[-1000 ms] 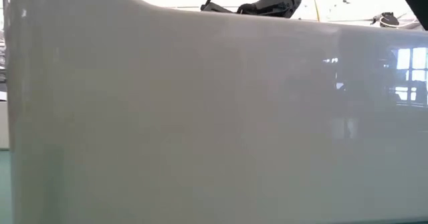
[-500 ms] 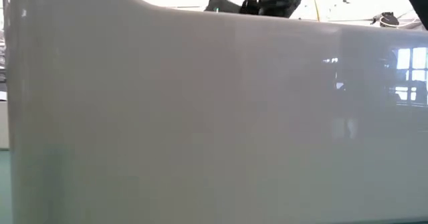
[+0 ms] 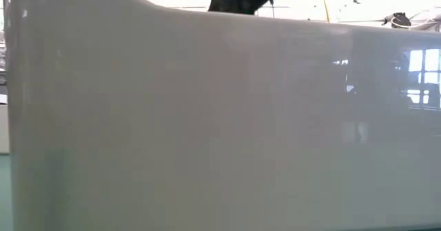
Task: Sort & place blocks by color
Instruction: Put the top purple block into the gray bin
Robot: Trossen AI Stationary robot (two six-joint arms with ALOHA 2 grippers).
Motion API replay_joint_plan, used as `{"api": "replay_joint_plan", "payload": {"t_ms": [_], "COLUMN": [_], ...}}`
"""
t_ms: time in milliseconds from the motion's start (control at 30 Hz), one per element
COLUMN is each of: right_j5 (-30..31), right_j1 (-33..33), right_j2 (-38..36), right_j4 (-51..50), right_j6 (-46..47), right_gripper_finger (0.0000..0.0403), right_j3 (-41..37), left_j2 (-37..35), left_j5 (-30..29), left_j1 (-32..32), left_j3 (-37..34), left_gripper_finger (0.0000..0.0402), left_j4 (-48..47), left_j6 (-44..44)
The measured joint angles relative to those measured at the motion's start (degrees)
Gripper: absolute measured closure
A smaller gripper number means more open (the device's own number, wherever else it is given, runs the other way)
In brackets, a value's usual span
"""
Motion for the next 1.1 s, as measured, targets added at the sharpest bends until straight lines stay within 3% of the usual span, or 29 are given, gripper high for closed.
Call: {"api": "replay_joint_plan", "payload": {"t_ms": [333,767,900,1100], "right_j5": [0.32,0.17,0.14,-1.91], "right_j1": [5.67,12.96,14.46,16.54], "right_j2": [-8.44,-8.70,-8.70,-8.70], "right_j4": [10.09,21.88,19.29,6.48], "right_j6": [-12.36,-20.51,-16.79,-1.68], "right_gripper_finger": [0.0319,0.0319,0.0319,0.0319], "right_j3": [0.04,0.04,0.07,0.07], "left_j2": [-0.02,-0.02,-0.02,-0.02], "left_j5": [-4.83,-4.98,-4.98,-4.98], "left_j1": [0.00,-0.10,-0.09,-0.09], "left_j3": [-0.02,-0.02,-0.02,-0.02], "left_gripper_finger": [0.0270,0.0270,0.0270,0.0270], "left_j4": [0.25,0.49,0.49,0.49], "left_j6": [-5.29,-12.24,-12.35,-12.98]}}
